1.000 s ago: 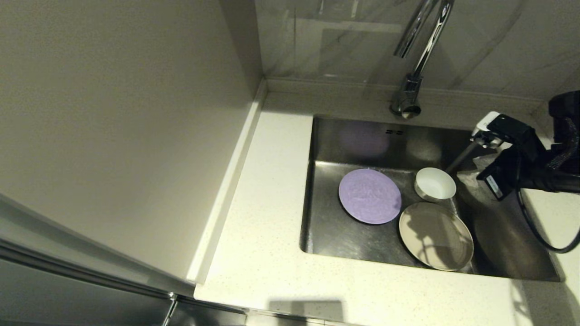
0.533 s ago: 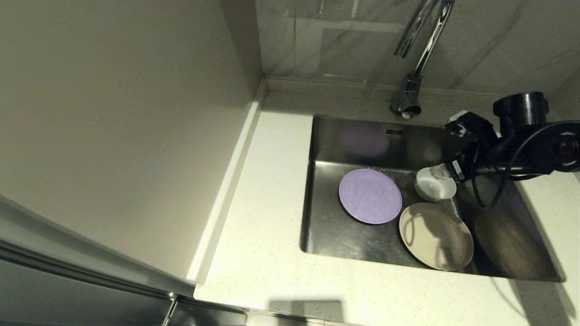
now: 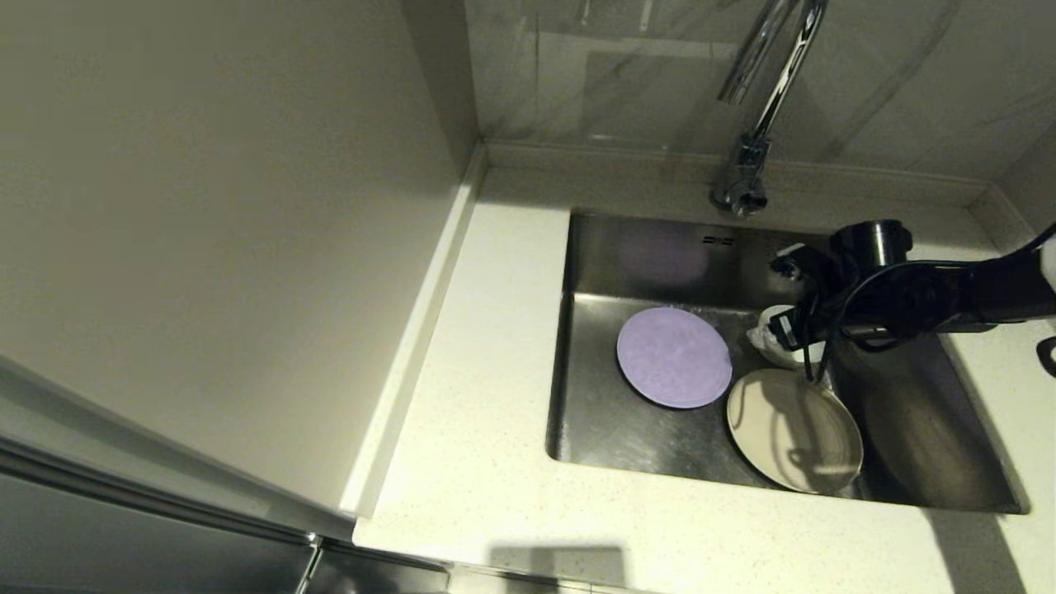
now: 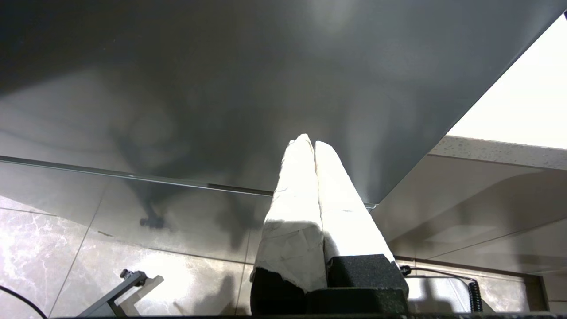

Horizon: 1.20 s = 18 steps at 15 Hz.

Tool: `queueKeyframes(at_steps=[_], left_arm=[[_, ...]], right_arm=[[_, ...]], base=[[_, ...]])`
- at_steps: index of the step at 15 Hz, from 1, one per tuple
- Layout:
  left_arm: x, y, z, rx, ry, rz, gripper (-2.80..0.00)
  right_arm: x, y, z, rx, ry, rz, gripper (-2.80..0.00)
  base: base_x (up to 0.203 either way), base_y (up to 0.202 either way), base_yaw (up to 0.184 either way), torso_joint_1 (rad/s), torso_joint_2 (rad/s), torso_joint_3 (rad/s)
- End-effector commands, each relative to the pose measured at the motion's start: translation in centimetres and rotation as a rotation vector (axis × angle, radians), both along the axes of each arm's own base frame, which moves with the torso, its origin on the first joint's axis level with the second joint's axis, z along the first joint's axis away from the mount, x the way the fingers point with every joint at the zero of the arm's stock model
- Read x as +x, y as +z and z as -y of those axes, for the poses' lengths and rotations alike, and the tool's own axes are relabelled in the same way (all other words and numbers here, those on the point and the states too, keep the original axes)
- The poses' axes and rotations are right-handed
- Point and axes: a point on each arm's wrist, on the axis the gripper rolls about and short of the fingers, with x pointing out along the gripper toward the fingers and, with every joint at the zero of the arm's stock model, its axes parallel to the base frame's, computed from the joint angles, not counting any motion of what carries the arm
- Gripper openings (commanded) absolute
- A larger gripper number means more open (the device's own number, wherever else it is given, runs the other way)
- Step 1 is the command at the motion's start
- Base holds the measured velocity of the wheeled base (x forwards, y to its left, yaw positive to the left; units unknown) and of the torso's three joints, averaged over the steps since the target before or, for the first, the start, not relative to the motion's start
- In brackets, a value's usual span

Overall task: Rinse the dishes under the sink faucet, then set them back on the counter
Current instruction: Put a bowl back to the table from the sink

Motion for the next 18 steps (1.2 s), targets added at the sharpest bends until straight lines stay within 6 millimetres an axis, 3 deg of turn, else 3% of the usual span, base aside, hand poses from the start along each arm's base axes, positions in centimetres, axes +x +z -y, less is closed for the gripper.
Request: queueKeyframes(at_steps=[1, 7, 18], left_arm=[[0.0, 0.0, 0.0, -0.001, 0.000, 0.002, -2.80], [0.0, 0.0, 0.0, -0.001, 0.000, 0.002, -2.80], [0.0, 0.0, 0.0, -0.001, 0.000, 0.002, -2.80]], right_arm=[[1.9, -2.6, 0.4, -0.001, -0.006, -0.026, 0.00], [4.8, -4.8, 2.4, -0.008, -0.038, -0.003, 0.00], [6.8, -7.4, 3.1, -0.034, -0.031, 0.002, 0.00]], base=[[0.000, 0.000, 0.000, 0.000, 0.00, 0.000], [0.000, 0.000, 0.000, 0.000, 0.00, 0.000], [0.000, 0.000, 0.000, 0.000, 0.00, 0.000]])
